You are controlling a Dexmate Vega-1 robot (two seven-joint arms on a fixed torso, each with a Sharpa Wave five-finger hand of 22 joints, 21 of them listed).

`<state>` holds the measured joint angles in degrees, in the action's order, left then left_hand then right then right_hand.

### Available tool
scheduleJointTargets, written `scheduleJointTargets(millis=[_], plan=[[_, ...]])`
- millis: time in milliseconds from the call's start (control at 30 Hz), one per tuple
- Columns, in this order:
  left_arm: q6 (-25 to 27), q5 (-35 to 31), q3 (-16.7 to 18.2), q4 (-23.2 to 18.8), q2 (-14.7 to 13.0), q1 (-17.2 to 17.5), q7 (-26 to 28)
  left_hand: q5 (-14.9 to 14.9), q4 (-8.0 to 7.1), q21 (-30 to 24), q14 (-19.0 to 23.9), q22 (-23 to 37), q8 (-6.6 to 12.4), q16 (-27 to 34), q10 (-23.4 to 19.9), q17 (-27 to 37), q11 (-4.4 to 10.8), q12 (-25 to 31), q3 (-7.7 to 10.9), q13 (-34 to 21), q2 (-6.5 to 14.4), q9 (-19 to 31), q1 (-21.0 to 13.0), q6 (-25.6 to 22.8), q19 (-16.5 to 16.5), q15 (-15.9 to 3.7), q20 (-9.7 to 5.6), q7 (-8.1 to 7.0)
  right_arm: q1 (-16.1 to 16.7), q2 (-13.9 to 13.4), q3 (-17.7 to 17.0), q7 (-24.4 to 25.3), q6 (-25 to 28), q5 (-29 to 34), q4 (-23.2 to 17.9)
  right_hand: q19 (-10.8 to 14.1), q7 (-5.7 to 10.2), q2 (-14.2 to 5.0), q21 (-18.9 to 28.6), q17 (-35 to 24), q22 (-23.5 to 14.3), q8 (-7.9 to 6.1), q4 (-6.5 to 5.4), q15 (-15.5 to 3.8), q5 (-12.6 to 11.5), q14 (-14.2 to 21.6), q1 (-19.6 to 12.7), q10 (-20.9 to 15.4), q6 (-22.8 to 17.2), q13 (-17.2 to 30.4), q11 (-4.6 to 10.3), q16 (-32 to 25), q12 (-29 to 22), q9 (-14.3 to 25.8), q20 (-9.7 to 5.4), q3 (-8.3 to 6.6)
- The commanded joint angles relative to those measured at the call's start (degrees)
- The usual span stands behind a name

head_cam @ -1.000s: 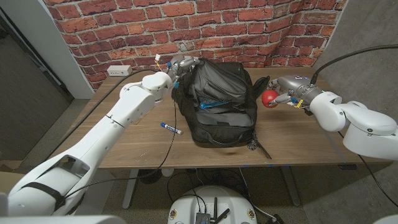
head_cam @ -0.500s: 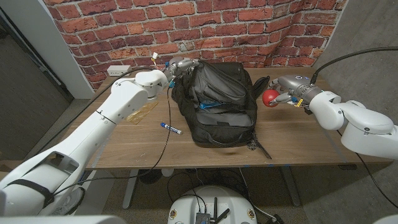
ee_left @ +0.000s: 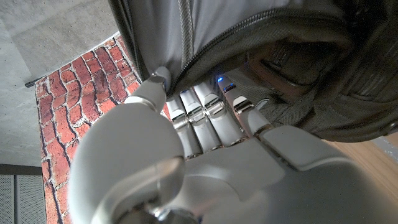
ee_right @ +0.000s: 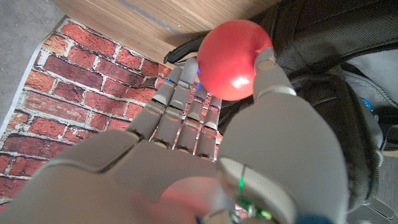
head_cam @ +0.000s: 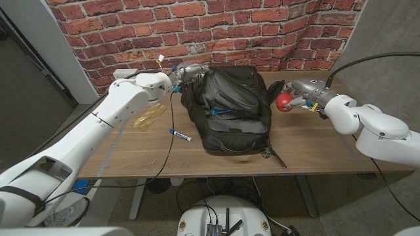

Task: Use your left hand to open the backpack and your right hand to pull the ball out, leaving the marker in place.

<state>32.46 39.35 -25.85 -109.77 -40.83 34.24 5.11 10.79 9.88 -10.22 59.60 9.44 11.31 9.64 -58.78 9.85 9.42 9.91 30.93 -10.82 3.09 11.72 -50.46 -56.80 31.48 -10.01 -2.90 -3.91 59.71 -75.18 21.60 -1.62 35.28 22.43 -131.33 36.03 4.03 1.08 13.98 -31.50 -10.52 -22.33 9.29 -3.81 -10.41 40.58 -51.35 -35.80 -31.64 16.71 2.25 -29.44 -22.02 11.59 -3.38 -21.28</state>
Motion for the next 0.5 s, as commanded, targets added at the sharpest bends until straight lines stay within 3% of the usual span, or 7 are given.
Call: scheduleJointTargets(millis=[33, 500], plan=[[-0.9, 2.8, 0.5, 0.8, -3.1, -0.8, -5.3, 0.2, 0.11, 0.1, -1.9, 0.1, -0.49, -0.1, 2.1, 0.0, 0.12, -0.2, -0.31, -0.2, -1.0, 0.2, 0.1, 1.7, -1.1, -3.22, -7.17, -0.14, -2.1, 2.1, 1.2, -1.7, -1.8, 1.9, 2.2, 0.5, 2.36, -3.77, 0.3, -0.3, -0.3, -0.09, -0.13, -9.22, -0.2, 0.6, -3.1, -9.4, -2.7, 12.9, 8.71, 0.1, -5.0, 0.2, -4.97, -0.26], [-2.8, 8.0, 1.3, 4.6, -4.1, -1.9, -13.3, 0.1, -0.26, 0.2, -9.2, 0.1, -1.04, -0.3, 10.2, -0.4, -0.32, -0.1, -1.02, -0.1, -3.2, 0.0, 2.9, 8.4, -5.6, -2.23, -6.15, 0.46, -2.7, 3.4, 1.4, -2.6, -2.3, 3.4, 3.0, 0.5, 2.36, -3.8, 0.3, -0.5, -0.3, -0.03, -0.07, -9.23, -0.3, 0.7, -3.2, -9.5, -2.8, 12.9, 8.69, 0.3, -4.9, 0.3, -4.96, -0.21]])
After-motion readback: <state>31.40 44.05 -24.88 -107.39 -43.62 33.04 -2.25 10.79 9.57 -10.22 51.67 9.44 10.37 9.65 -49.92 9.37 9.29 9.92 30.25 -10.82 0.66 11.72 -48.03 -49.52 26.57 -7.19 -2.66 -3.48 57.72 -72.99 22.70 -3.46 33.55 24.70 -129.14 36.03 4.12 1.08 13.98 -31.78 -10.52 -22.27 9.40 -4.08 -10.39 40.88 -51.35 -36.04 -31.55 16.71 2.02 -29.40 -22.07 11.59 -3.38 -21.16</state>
